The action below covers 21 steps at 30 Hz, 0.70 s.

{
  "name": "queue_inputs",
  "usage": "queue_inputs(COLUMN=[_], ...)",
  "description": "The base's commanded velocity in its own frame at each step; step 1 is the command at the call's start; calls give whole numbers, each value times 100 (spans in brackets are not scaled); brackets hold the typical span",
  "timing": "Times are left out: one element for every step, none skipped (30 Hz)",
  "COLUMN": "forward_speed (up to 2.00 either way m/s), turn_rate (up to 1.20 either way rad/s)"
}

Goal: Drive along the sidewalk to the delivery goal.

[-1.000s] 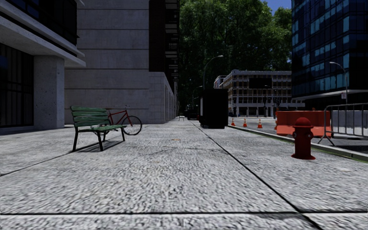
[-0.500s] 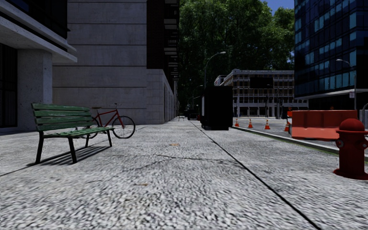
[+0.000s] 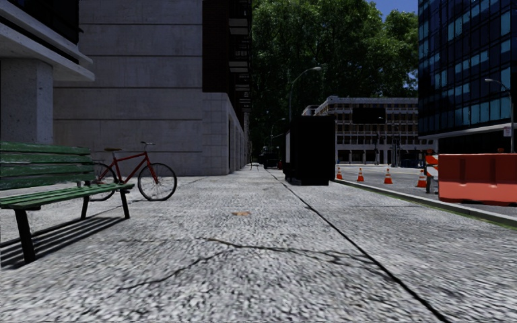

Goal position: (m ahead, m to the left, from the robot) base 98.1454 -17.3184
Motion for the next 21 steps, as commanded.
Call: queue_inputs(forward_speed=[200, 200, 200, 200, 200, 200, 200, 200, 200, 200, 200, 200, 200, 200, 200, 200, 200, 200, 200, 200, 200], turn_rate=[0, 0, 0, 0, 0, 0, 0, 0, 0, 0, 0, 0, 0, 0, 0, 0, 0, 0, 0, 0, 0])
